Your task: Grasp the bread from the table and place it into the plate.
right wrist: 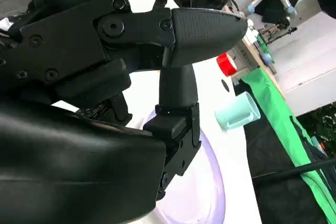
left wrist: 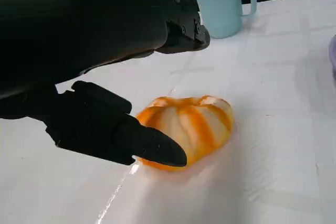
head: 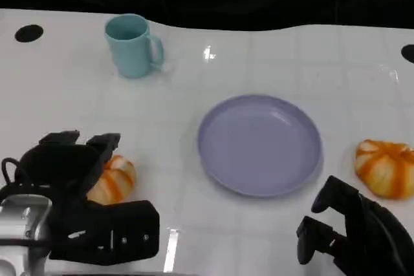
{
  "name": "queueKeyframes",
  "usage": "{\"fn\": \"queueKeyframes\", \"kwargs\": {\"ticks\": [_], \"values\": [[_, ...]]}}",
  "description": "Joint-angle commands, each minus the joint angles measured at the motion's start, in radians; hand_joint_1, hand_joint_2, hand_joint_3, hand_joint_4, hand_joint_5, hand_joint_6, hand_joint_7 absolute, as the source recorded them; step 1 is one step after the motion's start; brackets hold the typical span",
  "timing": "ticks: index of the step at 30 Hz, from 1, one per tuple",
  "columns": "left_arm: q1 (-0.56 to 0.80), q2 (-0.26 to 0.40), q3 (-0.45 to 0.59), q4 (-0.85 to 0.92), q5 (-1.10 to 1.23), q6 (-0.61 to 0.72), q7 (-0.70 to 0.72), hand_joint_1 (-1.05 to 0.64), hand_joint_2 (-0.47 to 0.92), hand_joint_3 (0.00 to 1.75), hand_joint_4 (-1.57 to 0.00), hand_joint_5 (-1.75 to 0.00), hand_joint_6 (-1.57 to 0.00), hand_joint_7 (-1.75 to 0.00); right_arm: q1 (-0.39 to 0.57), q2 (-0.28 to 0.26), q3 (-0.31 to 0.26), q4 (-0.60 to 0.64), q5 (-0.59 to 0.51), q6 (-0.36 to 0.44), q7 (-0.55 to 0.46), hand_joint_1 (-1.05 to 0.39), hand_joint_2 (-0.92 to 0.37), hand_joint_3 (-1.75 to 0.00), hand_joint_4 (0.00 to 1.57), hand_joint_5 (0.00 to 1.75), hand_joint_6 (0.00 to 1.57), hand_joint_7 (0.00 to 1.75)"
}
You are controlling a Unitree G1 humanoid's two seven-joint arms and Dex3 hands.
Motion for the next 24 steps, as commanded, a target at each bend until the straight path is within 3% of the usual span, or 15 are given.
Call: {"fn": "queueKeyframes", "kwargs": {"ticks": [1, 5, 11, 15, 19, 24], "values": [[-0.047, 0.027, -0.016, 0.072, -0.03, -0.005, -0.007, -0.44, 0.84, 0.01, -0.02, -0.06, -0.13, 0.0, -0.004, -0.006, -0.002, 0.006, -0.003, -0.022, 0.009, -0.56, -0.92, -0.47, 0.77, 1.75, 0.5, 1.75], [-0.074, 0.035, -0.031, 0.119, -0.055, -0.011, -0.005, -0.46, 0.86, 0.01, -0.01, -0.06, -0.12, 0.0, -0.006, -0.006, -0.002, 0.012, -0.004, -0.027, 0.012, -0.56, -0.92, -0.46, 0.78, 1.75, 0.51, 1.75], [-0.195, 0.029, -0.119, 0.365, -0.052, -0.025, 0.021, -0.5, 0.87, 0.0, -0.03, -0.07, -0.11, -0.01, -0.004, -0.003, 0.0, 0.011, -0.008, -0.03, 0.01, -0.56, -0.92, -0.46, 0.77, 1.75, 0.5, 1.75], [-0.21, 0.035, -0.136, 0.393, -0.065, -0.025, 0.039, -0.5, 0.87, 0.0, -0.04, -0.08, -0.11, -0.01, -0.004, -0.003, 0.0, 0.011, -0.007, -0.031, 0.01, -0.56, -0.92, -0.46, 0.77, 1.75, 0.49, 1.75], [-0.315, -0.001, -0.171, 0.62, -0.101, -0.068, 0.09, -0.48, 0.86, 0.0, -0.03, -0.07, -0.14, -0.02, 0.0, -0.003, 0.001, 0.006, -0.007, -0.031, 0.01, -0.56, -0.92, -0.47, 0.78, 1.75, 0.5, 1.75], [-0.359, -0.001, -0.199, 0.706, -0.133, -0.092, 0.12, -0.49, 0.86, 0.0, -0.04, -0.07, -0.16, -0.02, 0.001, -0.004, 0.001, 0.01, -0.005, -0.038, 0.017, -0.56, -0.92, -0.47, 0.77, 1.75, 0.49, 1.75]]}}
